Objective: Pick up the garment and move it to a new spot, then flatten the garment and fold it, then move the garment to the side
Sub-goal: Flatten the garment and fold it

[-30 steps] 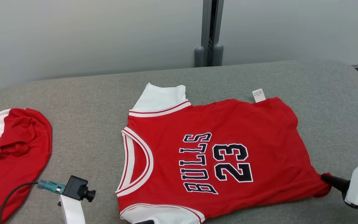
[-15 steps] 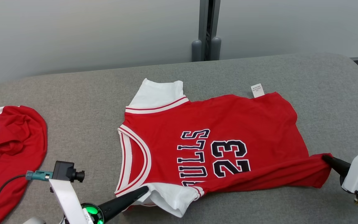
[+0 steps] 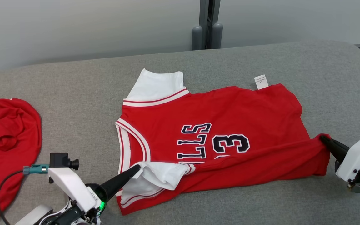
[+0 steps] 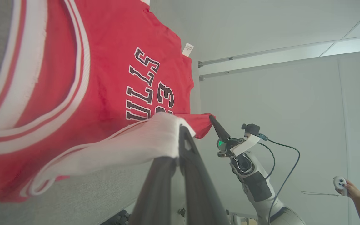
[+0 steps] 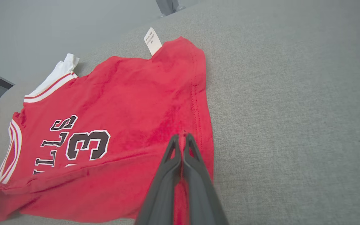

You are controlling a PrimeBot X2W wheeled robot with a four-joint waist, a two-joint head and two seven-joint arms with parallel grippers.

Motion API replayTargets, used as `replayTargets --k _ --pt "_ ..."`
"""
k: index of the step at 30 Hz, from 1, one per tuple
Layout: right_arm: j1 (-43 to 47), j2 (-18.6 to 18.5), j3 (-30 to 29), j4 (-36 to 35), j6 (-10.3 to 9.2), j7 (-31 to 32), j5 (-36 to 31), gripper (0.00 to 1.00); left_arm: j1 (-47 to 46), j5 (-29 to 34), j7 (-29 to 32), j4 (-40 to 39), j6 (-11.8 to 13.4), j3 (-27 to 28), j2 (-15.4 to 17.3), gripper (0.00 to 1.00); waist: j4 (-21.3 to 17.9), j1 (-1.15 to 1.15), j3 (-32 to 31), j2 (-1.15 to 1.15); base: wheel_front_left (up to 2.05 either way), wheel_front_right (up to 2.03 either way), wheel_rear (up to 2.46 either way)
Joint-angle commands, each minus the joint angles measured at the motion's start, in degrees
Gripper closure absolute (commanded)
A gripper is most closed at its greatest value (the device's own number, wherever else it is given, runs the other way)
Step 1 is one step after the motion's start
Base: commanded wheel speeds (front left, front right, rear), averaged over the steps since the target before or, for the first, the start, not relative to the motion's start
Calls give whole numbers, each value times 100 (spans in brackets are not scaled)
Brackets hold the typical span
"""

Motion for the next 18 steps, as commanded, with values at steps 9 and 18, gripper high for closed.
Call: replayTargets --k 9,18 --pt "-123 52 140 157 -2 -166 -8 100 -295 170 -318 695 39 84 -468 100 46 0 115 0 0 0 0" --pt "-233 243 13 596 -2 -364 162 0 -469 594 -796 1257 44 86 -762 0 75 0 137 0 0 0 0"
